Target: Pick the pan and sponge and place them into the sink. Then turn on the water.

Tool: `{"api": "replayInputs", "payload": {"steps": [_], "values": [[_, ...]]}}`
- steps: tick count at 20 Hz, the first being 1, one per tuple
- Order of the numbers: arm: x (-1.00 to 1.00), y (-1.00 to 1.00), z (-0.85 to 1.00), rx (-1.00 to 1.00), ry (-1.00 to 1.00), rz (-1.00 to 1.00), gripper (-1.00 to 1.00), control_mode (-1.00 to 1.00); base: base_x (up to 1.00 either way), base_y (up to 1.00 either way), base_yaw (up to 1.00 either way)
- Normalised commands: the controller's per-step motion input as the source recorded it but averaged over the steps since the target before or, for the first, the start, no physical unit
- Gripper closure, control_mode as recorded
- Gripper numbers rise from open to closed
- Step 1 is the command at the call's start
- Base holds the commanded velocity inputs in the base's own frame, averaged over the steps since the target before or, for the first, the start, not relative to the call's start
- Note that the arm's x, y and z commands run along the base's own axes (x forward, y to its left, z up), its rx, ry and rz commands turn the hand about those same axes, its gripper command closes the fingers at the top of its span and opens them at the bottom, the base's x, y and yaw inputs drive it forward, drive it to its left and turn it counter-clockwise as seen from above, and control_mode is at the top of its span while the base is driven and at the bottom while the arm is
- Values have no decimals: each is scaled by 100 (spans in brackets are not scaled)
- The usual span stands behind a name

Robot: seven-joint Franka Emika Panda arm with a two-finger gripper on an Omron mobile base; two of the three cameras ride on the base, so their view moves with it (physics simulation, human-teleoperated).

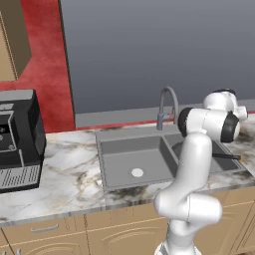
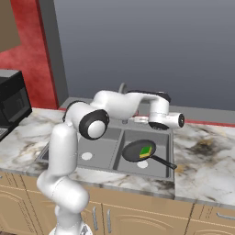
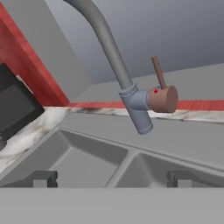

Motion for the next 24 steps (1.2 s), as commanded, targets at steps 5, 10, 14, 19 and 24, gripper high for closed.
{"api": "replayInputs", "payload": {"steps": [5, 10, 14, 19, 24], "values": [[16, 9, 0, 0, -2, 3, -100, -100, 0, 0, 0], [17, 0, 0, 0, -3, 3, -100, -100, 0, 0, 0], [21, 0, 0, 0, -3, 3, -100, -100, 0, 0, 0], [24, 0, 0, 0, -3, 3, -100, -100, 0, 0, 0], [23, 1, 1, 0, -1, 2, -100, -100, 0, 0, 0]]}}
